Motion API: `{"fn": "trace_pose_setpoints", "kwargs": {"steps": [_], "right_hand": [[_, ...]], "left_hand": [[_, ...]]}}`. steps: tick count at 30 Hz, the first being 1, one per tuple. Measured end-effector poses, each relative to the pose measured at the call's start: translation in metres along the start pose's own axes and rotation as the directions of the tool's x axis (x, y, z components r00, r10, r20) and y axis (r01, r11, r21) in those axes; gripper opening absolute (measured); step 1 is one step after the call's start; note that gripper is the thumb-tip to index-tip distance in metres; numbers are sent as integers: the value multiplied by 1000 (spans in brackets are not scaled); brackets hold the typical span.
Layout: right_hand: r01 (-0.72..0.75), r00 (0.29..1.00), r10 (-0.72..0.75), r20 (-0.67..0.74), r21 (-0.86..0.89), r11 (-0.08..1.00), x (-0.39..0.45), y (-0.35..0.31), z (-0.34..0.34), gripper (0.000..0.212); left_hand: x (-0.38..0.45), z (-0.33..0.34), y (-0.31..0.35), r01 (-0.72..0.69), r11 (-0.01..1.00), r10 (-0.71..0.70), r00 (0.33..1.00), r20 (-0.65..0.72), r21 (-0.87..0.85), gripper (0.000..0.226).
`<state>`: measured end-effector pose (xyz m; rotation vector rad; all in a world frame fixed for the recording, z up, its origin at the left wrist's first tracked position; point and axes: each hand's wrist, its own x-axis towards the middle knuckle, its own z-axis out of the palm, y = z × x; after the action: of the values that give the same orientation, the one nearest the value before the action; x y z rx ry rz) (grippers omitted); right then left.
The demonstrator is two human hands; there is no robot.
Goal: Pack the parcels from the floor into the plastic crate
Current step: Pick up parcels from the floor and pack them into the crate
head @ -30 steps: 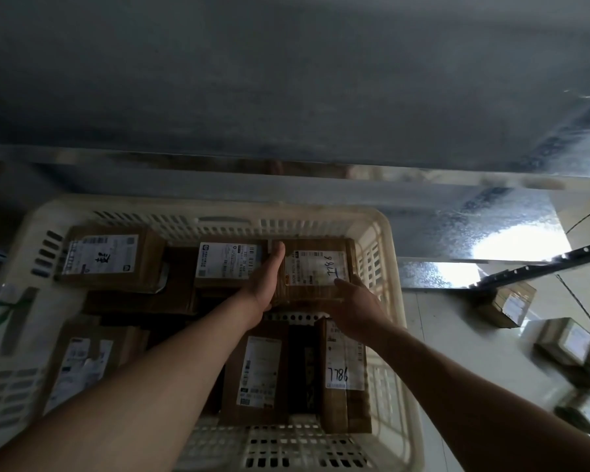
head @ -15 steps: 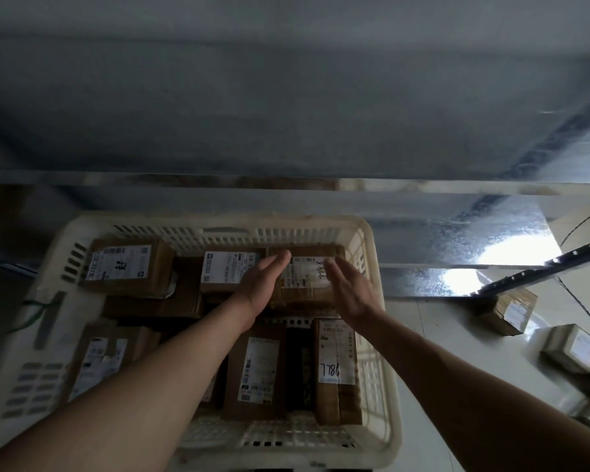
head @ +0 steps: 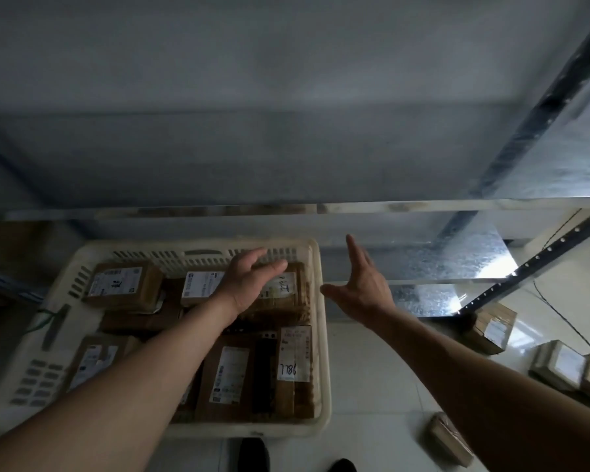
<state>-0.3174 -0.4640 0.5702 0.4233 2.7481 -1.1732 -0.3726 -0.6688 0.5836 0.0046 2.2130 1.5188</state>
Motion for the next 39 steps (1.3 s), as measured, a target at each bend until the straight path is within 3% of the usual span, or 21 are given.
{"fn": "trace_pose_setpoints", "kwargs": {"steps": [5, 10, 18, 24, 26, 29, 34, 39], "right_hand": [[-52, 997, 45, -63, -127, 991, -29, 35, -48, 79], [-129, 973, 128, -193, 9, 992, -72, 66, -92, 98], [-341, 858, 335, -389, 58, 938, -177, 122, -131, 100], [-472, 765, 468, -442, 109, 875, -251, 161, -144, 93], [-514, 730, 509, -457, 126, 849, -273, 177, -150, 89], [-540, 683, 537, -496, 152, 828, -303, 198, -164, 88], [-576, 623, 583, -522, 198, 793, -344, 245, -193, 89], [-580, 583, 605, -542, 243, 777, -387, 301, -231, 88]], "left_hand": [[-18, 38, 27, -72, 993, 72, 997, -1, 88, 101], [-36, 85, 50, -105, 994, 102, 985, 138, 17, 123], [-66, 167, 65, -237, 969, 197, 909, 367, 67, 108], [-98, 231, 66, -307, 942, 208, 852, 481, 136, 114], [-110, 254, 70, -315, 938, 196, 824, 532, 142, 105], [-126, 289, 80, -306, 945, 180, 779, 601, 114, 81], [-150, 353, 95, -344, 926, 164, 735, 658, 154, 94], [-182, 432, 107, -355, 920, 142, 701, 699, 169, 68]]}}
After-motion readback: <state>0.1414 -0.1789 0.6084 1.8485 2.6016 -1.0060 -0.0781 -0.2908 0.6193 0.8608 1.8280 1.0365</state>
